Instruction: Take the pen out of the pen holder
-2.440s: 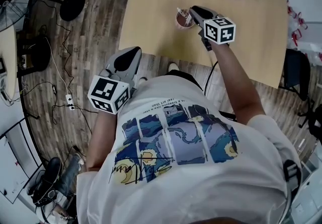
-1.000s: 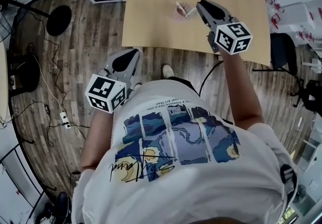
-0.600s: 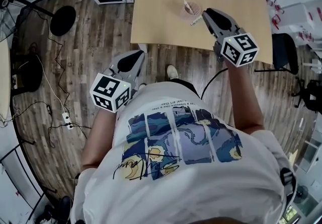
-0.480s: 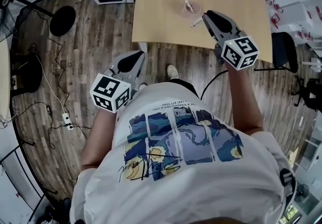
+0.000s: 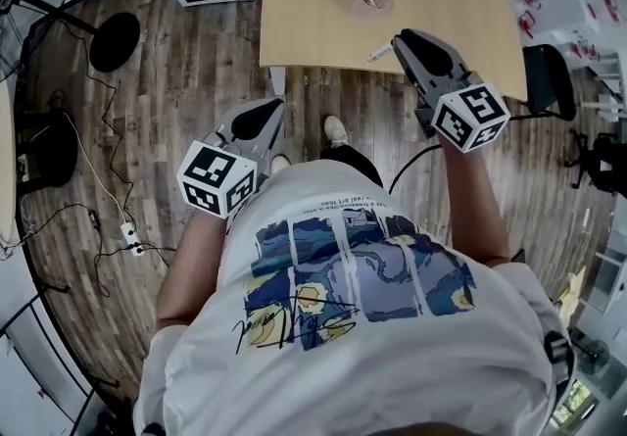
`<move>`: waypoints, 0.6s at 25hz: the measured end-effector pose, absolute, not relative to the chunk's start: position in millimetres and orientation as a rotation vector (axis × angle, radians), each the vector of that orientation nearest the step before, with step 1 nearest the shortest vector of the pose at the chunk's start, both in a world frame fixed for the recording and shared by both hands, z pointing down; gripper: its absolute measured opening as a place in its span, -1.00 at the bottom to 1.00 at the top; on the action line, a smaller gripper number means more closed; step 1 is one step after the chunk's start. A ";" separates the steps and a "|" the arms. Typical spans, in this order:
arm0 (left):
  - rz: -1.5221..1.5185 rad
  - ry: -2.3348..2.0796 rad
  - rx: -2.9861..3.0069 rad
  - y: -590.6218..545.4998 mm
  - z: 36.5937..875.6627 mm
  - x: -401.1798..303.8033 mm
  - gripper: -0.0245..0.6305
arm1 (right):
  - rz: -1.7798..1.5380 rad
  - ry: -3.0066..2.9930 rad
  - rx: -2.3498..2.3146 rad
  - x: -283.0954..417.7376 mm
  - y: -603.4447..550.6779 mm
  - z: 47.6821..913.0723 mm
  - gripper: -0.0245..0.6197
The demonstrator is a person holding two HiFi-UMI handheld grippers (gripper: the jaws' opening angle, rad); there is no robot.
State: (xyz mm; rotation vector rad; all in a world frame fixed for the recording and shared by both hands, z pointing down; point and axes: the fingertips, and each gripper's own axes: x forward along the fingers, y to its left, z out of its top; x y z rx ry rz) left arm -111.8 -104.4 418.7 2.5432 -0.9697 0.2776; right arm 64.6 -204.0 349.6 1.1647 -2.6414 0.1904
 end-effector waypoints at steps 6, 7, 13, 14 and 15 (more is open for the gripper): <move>0.272 -0.933 2.555 -89.0 423.9 -116.4 -0.90 | 0.187 -2.636 1.172 56.8 -174.1 347.1 -0.75; 0.271 -0.928 2.557 -86.8 424.5 -116.3 -0.90 | 0.187 -2.636 1.172 56.1 -170.4 346.8 -0.75; 0.265 -0.909 2.563 -75.3 426.3 -115.7 -0.90 | 0.181 -2.632 1.170 53.2 -152.2 343.6 -0.75; 0.264 -0.907 2.563 -74.2 426.3 -115.6 -0.90 | 0.181 -2.632 1.170 53.0 -150.4 343.0 -0.75; 0.264 -0.906 2.563 -73.4 426.3 -115.7 -0.90 | 0.180 -2.632 1.169 52.7 -148.9 342.4 -0.75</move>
